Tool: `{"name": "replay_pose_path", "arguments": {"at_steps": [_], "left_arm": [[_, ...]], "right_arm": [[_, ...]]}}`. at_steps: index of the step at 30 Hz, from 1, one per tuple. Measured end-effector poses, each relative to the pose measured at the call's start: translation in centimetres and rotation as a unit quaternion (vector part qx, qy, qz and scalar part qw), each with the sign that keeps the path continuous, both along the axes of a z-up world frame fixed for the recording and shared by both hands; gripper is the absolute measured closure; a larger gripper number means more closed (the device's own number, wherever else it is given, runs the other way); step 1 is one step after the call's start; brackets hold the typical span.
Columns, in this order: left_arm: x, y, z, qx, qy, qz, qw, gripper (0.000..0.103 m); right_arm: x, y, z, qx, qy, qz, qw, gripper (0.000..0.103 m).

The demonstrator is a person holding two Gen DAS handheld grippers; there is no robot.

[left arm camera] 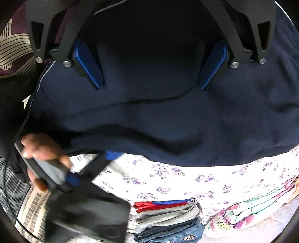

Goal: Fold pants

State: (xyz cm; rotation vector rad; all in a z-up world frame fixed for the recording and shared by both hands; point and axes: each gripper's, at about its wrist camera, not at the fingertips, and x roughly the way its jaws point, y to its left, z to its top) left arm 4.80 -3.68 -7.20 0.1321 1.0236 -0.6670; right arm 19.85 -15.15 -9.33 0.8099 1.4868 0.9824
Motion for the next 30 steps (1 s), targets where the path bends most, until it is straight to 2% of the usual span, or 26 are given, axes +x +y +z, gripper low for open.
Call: {"name": "replay_pose_path", "arguments": {"at_steps": [3, 5, 6, 7, 8, 10, 11, 13, 15, 18, 20, 22, 25, 27, 28, 29, 30], "left_arm": [[0.0, 0.0, 0.0, -0.003, 0.000, 0.001, 1.0000, 0.005], [0.0, 0.1, 0.1, -0.005, 0.001, 0.000, 1.0000, 0.005], [-0.1, 0.2, 0.1, -0.008, 0.001, -0.001, 1.0000, 0.005], [0.0, 0.2, 0.1, -0.009, 0.002, -0.001, 1.0000, 0.005], [0.0, 0.2, 0.1, -0.010, 0.002, -0.002, 0.9999, 0.005], [-0.1, 0.3, 0.2, -0.011, 0.001, -0.003, 0.9999, 0.005], [-0.1, 0.3, 0.2, -0.011, 0.001, -0.003, 0.9999, 0.005], [-0.2, 0.3, 0.2, -0.012, 0.002, -0.003, 0.9999, 0.005], [-0.2, 0.3, 0.2, -0.012, 0.001, -0.002, 0.9999, 0.005], [0.0, 0.2, 0.1, -0.011, -0.001, -0.001, 0.9999, 0.005], [0.0, 0.2, 0.1, -0.011, -0.002, 0.001, 0.9999, 0.005], [0.0, 0.1, 0.1, -0.010, -0.003, 0.002, 0.9999, 0.005], [0.1, 0.1, 0.1, -0.009, -0.002, 0.002, 1.0000, 0.005], [0.0, 0.1, 0.1, -0.009, -0.002, 0.003, 1.0000, 0.005], [0.1, 0.1, 0.1, -0.010, -0.002, 0.003, 0.9999, 0.005], [0.1, 0.1, 0.1, -0.011, -0.003, 0.003, 0.9999, 0.005], [0.0, 0.1, 0.2, -0.012, -0.003, 0.003, 0.9999, 0.005]], "right_arm": [[1.5, -0.2, 0.4, 0.005, -0.029, -0.038, 0.999, 0.004], [2.3, -2.0, 1.4, 0.008, -0.063, -0.095, 0.993, 0.008], [2.5, -2.8, 1.8, 0.015, -0.073, -0.111, 0.991, 0.016], [2.7, -4.2, 2.4, 0.030, -0.090, -0.135, 0.986, 0.034], [3.0, -5.5, 3.2, 0.035, -0.109, -0.155, 0.981, 0.038], [3.5, -7.1, 4.4, 0.024, -0.133, -0.184, 0.973, 0.037], [3.7, -7.6, 4.8, -0.001, -0.133, -0.188, 0.973, 0.037], [4.2, -6.9, 4.4, -0.029, -0.107, -0.161, 0.981, 0.024], [3.8, -5.1, 3.6, -0.068, -0.070, -0.110, 0.989, 0.022], [2.8, -2.9, 1.3, -0.090, -0.013, -0.048, 0.995, 0.018], [2.4, -1.5, -0.1, -0.052, 0.024, -0.022, 0.998, 0.018], [2.7, -0.5, -0.2, -0.039, 0.020, -0.017, 0.999, 0.017], [3.9, -0.4, -0.9, -0.024, 0.015, -0.051, 0.998, 0.018], [4.6, -1.9, -1.2, -0.012, 0.002, -0.099, 0.995, 0.030], [5.0, -3.0, -0.7, -0.006, -0.026, -0.131, 0.991, 0.058], [5.3, -3.5, -0.3, 0.015, -0.042, -0.142, 0.989, 0.076], [5.4, -3.1, 0.8, 0.024, -0.057, -0.153, 0.986, 0.079]]}}
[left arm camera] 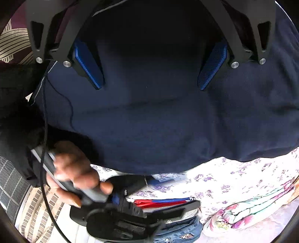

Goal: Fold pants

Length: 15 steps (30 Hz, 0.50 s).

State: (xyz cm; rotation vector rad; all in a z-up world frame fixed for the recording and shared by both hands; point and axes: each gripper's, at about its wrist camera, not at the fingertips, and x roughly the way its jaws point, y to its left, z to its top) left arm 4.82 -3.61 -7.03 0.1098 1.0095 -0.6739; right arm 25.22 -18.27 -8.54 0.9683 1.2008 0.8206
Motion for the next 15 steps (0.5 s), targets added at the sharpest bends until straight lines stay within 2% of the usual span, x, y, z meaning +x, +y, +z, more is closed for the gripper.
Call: {"name": "replay_pose_path", "arguments": {"at_steps": [2, 3, 4, 6, 9, 11, 12, 15], "left_arm": [[0.0, 0.0, 0.0, 0.000, -0.001, -0.002, 1.0000, 0.005], [0.0, 0.0, 0.0, 0.001, -0.001, -0.002, 1.0000, 0.005], [0.0, 0.0, 0.1, 0.001, -0.001, -0.003, 1.0000, 0.005], [-0.1, -0.1, 0.1, 0.000, -0.001, -0.003, 1.0000, 0.005], [-0.2, -0.1, 0.1, -0.001, -0.003, -0.002, 1.0000, 0.005], [-0.3, -0.1, 0.1, -0.001, -0.003, -0.001, 1.0000, 0.005], [-0.3, -0.1, 0.1, -0.001, -0.003, -0.001, 1.0000, 0.005], [-0.3, -0.1, 0.1, -0.002, -0.003, -0.002, 1.0000, 0.005]], "right_arm": [[0.2, -0.7, 1.4, -0.013, -0.019, -0.004, 1.000, 0.079], [0.1, -0.6, 2.1, -0.040, -0.025, 0.002, 0.999, 0.075], [0.0, -0.3, 2.7, -0.076, -0.030, 0.011, 0.997, 0.059], [-0.3, 1.0, 3.6, -0.154, -0.029, 0.037, 0.987, 0.045], [-0.8, 1.7, 2.5, -0.195, 0.014, 0.083, 0.977, 0.044], [-1.6, 1.9, 0.7, -0.196, 0.053, 0.132, 0.970, 0.041], [-2.4, 2.0, -0.1, -0.176, 0.071, 0.157, 0.969, 0.039], [-4.2, 2.9, 1.5, -0.119, 0.054, 0.212, 0.968, 0.030]]}}
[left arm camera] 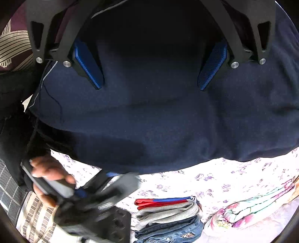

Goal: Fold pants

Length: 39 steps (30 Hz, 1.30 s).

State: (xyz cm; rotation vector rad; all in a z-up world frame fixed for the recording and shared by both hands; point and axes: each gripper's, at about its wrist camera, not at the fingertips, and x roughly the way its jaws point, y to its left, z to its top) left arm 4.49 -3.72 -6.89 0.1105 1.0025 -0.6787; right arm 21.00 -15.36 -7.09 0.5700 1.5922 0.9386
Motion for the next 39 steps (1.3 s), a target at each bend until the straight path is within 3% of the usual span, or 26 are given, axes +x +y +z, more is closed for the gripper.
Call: {"name": "replay_pose_path", "arguments": {"at_steps": [5, 6, 10, 13, 14, 16, 20, 21, 23, 25, 27, 29, 32, 33, 35, 36, 38, 39], "left_arm": [[-0.1, -0.1, 0.0, 0.001, 0.001, 0.001, 1.0000, 0.005], [0.0, -0.1, 0.0, 0.000, 0.001, 0.002, 1.0000, 0.005], [0.1, -0.2, 0.0, 0.003, 0.002, 0.005, 1.0000, 0.005], [0.2, -0.2, 0.1, 0.002, 0.004, 0.005, 1.0000, 0.005], [0.3, -0.2, 0.1, 0.003, 0.005, 0.005, 1.0000, 0.005], [0.5, -0.1, 0.1, 0.002, 0.005, 0.002, 1.0000, 0.005], [0.7, -0.2, 0.1, -0.001, 0.001, 0.000, 1.0000, 0.005], [0.7, -0.3, 0.1, 0.000, 0.001, 0.001, 1.0000, 0.005], [0.5, -0.1, 0.0, 0.000, -0.001, 0.002, 1.0000, 0.005], [0.4, 0.0, 0.0, -0.002, 0.000, 0.002, 1.0000, 0.005], [0.4, 0.2, 0.0, -0.003, 0.001, 0.002, 1.0000, 0.005], [0.4, 0.1, 0.0, -0.002, 0.000, 0.002, 1.0000, 0.005], [0.5, -0.1, -0.1, 0.000, -0.002, 0.004, 1.0000, 0.005], [0.5, -0.1, -0.1, 0.001, -0.002, 0.004, 1.0000, 0.005], [0.5, 0.0, 0.0, 0.005, -0.002, 0.005, 1.0000, 0.005], [0.6, 0.1, 0.0, 0.007, -0.001, 0.005, 1.0000, 0.005], [0.3, 0.9, 0.3, 0.004, 0.000, 0.011, 0.9999, 0.005], [0.2, 1.6, 0.5, -0.003, 0.002, 0.016, 0.9999, 0.005]], "right_arm": [[-1.9, 2.1, 1.4, 0.029, -0.014, 0.097, 0.995, 0.019], [-2.0, 2.9, 1.1, 0.036, -0.009, 0.103, 0.994, 0.012], [-1.0, 4.5, -0.9, 0.062, 0.011, 0.062, 0.996, 0.008], [1.2, 4.4, -2.6, 0.076, 0.007, -0.027, 0.997, 0.011], [1.9, 3.3, -3.0, 0.088, 0.008, -0.068, 0.994, 0.013], [2.2, 1.5, -2.5, 0.101, -0.015, -0.120, 0.987, 0.031], [2.0, -1.3, -0.7, 0.110, -0.066, -0.171, 0.977, 0.055], [2.1, -2.3, -0.1, 0.108, -0.094, -0.193, 0.971, 0.075], [2.2, -4.2, 0.4, 0.092, -0.107, -0.226, 0.964, 0.076], [2.7, -5.6, 0.6, 0.047, -0.100, -0.237, 0.965, 0.073], [2.0, -4.3, 1.2, 0.038, -0.091, -0.200, 0.975, 0.069], [0.3, -1.6, 2.3, 0.024, -0.110, -0.151, 0.982, 0.069], [-2.0, 1.4, 1.8, -0.021, -0.116, -0.116, 0.986, 0.072], [-2.3, 1.9, 0.6, -0.061, -0.105, -0.119, 0.985, 0.074], [-2.5, 2.2, -1.7, -0.120, -0.091, -0.130, 0.980, 0.098], [-2.0, 1.7, -2.9, -0.119, -0.088, -0.149, 0.978, 0.103], [-1.1, 1.6, -3.1, -0.102, -0.117, -0.166, 0.974, 0.103], [-0.7, 1.5, -2.6, -0.133, -0.152, -0.180, 0.963, 0.103]]}}
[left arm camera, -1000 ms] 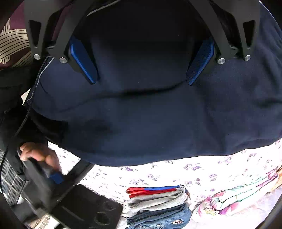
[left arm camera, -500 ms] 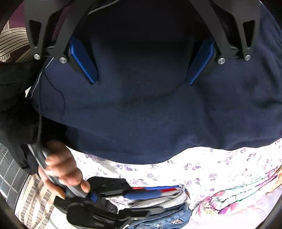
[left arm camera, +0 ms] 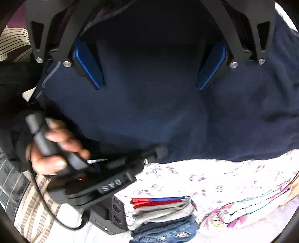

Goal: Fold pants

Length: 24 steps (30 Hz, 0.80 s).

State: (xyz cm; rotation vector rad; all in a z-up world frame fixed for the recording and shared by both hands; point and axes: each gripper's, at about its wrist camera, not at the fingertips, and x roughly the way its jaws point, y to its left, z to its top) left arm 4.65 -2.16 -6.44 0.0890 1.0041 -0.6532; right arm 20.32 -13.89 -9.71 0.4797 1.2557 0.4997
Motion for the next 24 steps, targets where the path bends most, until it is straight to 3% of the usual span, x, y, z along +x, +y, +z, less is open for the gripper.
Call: {"name": "replay_pose_path", "arguments": {"at_steps": [1, 3, 6, 8, 9, 10, 12, 13, 14, 15, 16, 17, 18, 19, 21, 24], "left_arm": [[-0.2, 0.7, 0.1, -0.008, 0.004, 0.003, 1.0000, 0.005], [-0.8, 1.6, 0.5, -0.013, 0.004, 0.012, 0.9998, 0.005], [-3.0, 2.7, 2.5, -0.009, -0.030, 0.012, 0.9994, 0.005], [-4.3, 3.3, 4.0, -0.015, -0.064, 0.001, 0.9978, 0.005], [-4.6, 3.5, 4.4, -0.012, -0.079, 0.002, 0.9968, 0.005], [-4.3, 3.7, 4.2, 0.000, -0.080, 0.012, 0.9967, 0.005], [-2.2, 4.5, 1.7, 0.042, -0.045, 0.054, 0.9966, 0.005], [-1.1, 5.2, 0.2, 0.052, -0.026, 0.073, 0.9956, 0.005], [-1.1, 5.7, 0.0, 0.044, -0.047, 0.075, 0.9951, 0.005], [-1.2, 5.7, -0.1, 0.048, -0.056, 0.073, 0.9946, 0.005], [-1.1, 5.2, -0.3, 0.062, -0.058, 0.077, 0.9934, 0.005], [-1.0, 5.0, -0.3, 0.068, -0.058, 0.082, 0.9926, 0.005], [-0.9, 5.0, -0.3, 0.072, -0.058, 0.087, 0.9919, 0.005], [-1.0, 5.0, -0.3, 0.073, -0.058, 0.089, 0.9916, 0.005], [-1.1, 5.3, 0.3, 0.073, -0.061, 0.100, 0.9904, 0.005], [-3.1, 7.5, 2.7, 0.044, -0.078, 0.140, 0.9861, 0.005]], "right_arm": [[0.2, -0.4, 0.3, -0.024, -0.022, -0.011, 0.999, 0.103], [-0.1, -1.4, 0.0, 0.004, -0.010, -0.055, 0.998, 0.098], [-3.6, -2.0, 4.2, 0.023, -0.072, -0.070, 0.995, 0.093], [-7.5, -1.9, 6.9, 0.036, -0.110, -0.072, 0.991, 0.054], [-10.2, -2.1, 8.0, 0.030, -0.135, -0.086, 0.987, 0.029], [-12.7, -2.7, 8.6, 0.018, -0.161, -0.107, 0.981, 0.026], [-16.5, -4.1, 7.6, -0.030, -0.173, -0.145, 0.974, 0.026], [-17.6, -5.1, 5.5, -0.053, -0.148, -0.176, 0.972, 0.028], [-18.3, -6.7, 2.9, -0.048, -0.122, -0.206, 0.970, 0.038], [-20.0, -8.8, 1.8, -0.031, -0.141, -0.225, 0.964, 0.079], [-20.8, -9.5, 1.6, -0.034, -0.149, -0.238, 0.959, 0.093], [-22.2, -10.3, 1.5, -0.026, -0.147, -0.252, 0.956, 0.092], [-24.0, -11.3, 2.0, -0.015, -0.152, -0.268, 0.951, 0.083], [-26.0, -11.9, 3.1, -0.024, -0.166, -0.284, 0.944, 0.056], [-30.7, -13.5, 5.4, -0.069, -0.209, -0.327, 0.919, 0.034], [-37.0, -16.5, 7.8, -0.104, -0.255, -0.401, 0.873, 0.032]]}}
